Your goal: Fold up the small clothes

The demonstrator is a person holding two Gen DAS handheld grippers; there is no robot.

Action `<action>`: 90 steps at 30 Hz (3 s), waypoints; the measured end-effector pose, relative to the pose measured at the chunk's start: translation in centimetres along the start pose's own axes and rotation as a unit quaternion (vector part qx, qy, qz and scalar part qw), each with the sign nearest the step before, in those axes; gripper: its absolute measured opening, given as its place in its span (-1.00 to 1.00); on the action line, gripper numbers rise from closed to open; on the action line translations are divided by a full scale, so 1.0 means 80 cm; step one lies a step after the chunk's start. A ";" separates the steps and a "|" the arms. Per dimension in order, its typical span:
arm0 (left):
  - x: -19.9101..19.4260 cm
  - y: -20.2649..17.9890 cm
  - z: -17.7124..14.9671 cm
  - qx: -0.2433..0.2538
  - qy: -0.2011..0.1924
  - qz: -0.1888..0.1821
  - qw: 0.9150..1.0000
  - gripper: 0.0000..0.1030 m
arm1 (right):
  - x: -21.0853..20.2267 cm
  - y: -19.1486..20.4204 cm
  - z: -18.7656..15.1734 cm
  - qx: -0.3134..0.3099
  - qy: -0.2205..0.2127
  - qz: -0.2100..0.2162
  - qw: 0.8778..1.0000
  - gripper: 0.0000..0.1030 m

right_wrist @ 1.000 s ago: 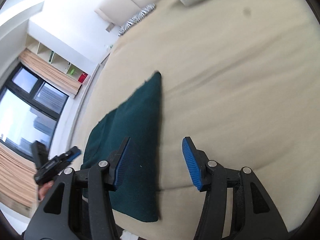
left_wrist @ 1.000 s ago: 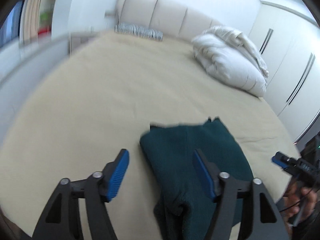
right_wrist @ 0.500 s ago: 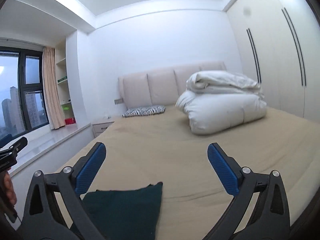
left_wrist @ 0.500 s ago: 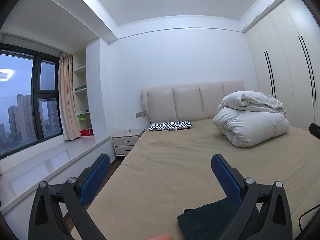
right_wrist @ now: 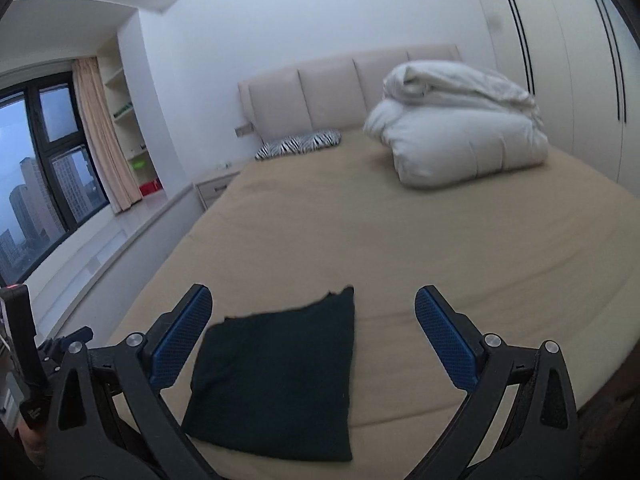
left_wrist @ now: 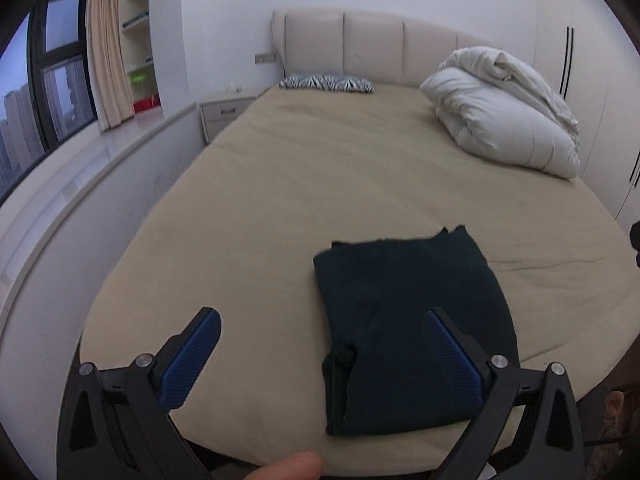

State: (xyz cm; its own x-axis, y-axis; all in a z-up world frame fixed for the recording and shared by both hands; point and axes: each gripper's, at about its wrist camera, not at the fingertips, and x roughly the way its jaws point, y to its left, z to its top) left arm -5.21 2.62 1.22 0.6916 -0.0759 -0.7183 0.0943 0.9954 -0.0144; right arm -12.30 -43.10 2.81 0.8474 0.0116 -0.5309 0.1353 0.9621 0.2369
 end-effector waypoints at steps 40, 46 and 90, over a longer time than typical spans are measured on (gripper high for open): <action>0.033 0.018 -0.031 0.000 0.079 0.006 0.997 1.00 | 0.109 0.045 -0.104 -0.039 0.174 -0.042 0.983 1.00; 0.033 0.019 -0.032 0.000 0.079 0.006 0.997 1.00 | 0.110 0.046 -0.105 -0.040 0.175 -0.042 0.983 1.00; 0.033 0.021 -0.038 0.000 0.081 0.007 0.997 1.00 | 0.115 0.045 -0.108 -0.039 0.182 -0.040 0.982 1.00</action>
State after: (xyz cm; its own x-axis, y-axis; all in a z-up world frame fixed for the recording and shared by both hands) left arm -5.37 4.28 -2.80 0.5675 -0.0507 -0.8218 0.0849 0.9964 -0.0029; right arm -8.41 -37.17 -8.26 0.5948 0.0185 -0.8036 0.1410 0.9818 0.1270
